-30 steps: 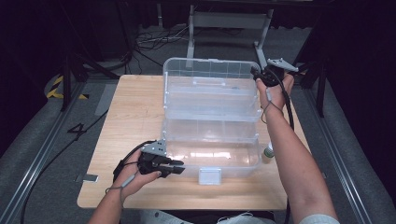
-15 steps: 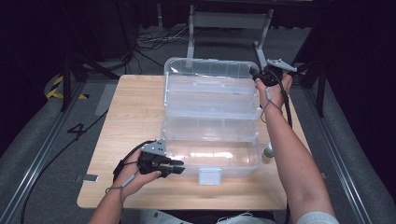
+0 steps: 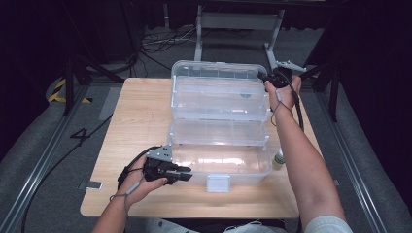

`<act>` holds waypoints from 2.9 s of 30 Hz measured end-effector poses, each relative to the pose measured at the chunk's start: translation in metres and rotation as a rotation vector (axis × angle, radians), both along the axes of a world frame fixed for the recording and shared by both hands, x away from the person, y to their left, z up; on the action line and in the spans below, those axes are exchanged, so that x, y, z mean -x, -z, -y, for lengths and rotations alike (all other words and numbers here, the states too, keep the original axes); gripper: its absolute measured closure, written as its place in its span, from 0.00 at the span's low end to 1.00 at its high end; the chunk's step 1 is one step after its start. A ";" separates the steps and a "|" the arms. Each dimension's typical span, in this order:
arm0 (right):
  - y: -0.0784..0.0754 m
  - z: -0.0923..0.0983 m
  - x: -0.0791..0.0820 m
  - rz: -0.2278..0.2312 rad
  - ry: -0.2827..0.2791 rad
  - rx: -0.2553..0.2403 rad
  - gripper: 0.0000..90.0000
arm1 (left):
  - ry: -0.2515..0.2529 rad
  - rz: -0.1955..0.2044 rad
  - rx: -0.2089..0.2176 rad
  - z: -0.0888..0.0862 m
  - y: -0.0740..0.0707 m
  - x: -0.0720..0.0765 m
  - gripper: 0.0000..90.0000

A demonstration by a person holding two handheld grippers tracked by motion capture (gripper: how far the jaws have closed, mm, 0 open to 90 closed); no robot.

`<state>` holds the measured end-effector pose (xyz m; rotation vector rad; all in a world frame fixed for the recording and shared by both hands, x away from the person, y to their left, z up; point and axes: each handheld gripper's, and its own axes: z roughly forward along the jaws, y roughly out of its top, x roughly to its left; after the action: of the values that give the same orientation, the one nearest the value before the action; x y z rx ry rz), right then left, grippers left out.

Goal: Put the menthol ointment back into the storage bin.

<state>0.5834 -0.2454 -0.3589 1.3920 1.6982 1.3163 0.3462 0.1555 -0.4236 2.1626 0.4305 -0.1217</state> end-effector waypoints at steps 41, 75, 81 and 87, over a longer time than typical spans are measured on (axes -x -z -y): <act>0.048 0.010 -0.028 -0.146 -0.048 -0.083 0.92 | -0.003 -0.013 0.026 -0.001 0.001 -0.001 0.83; 0.012 0.035 0.031 0.003 -0.165 0.034 0.57 | -0.060 -0.002 0.073 -0.007 -0.009 0.001 0.69; 0.008 0.042 0.057 0.039 -0.205 0.057 0.53 | -0.092 0.036 0.087 -0.014 -0.021 0.003 0.64; 0.001 0.049 0.087 0.063 -0.261 0.047 0.49 | -0.159 0.064 0.077 -0.028 -0.031 0.004 0.57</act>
<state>0.4965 -0.2940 -0.3594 1.1184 1.9029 1.4332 0.3424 0.1837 -0.3926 2.0421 0.5501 0.0189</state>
